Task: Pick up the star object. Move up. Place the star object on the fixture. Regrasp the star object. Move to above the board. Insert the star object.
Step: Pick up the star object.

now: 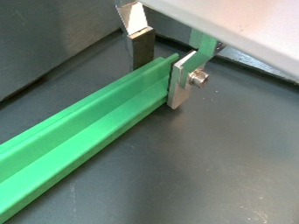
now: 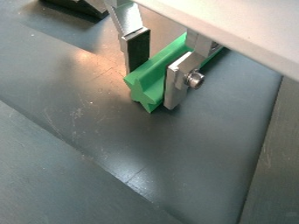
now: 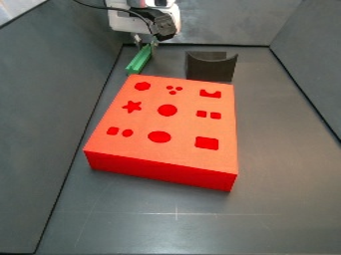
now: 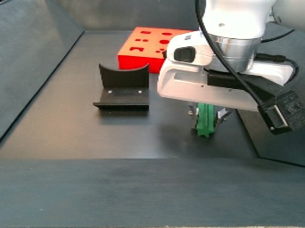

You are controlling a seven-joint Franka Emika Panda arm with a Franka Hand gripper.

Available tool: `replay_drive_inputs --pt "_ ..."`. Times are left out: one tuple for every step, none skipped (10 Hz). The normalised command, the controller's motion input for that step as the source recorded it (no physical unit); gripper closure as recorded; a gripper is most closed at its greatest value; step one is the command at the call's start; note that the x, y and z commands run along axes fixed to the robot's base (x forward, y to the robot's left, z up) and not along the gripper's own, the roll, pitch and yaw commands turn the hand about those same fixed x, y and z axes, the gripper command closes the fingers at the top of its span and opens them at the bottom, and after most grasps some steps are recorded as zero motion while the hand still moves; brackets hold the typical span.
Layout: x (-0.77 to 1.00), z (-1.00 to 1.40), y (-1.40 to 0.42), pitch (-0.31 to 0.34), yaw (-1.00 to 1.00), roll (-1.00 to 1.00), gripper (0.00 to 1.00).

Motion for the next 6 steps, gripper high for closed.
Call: replay_drive_inputs --pt "0.0 0.0 0.0 0.0 0.0 0.0 1.0" --pt "0.0 0.0 0.0 0.0 0.0 0.0 1.0" --pt "0.0 0.0 0.0 0.0 0.0 0.0 1.0" --pt "0.0 0.0 0.0 0.0 0.0 0.0 1.0" --pt "0.0 0.0 0.0 0.0 0.0 0.0 1.0" --pt "0.0 0.0 0.0 0.0 0.0 0.0 1.0"
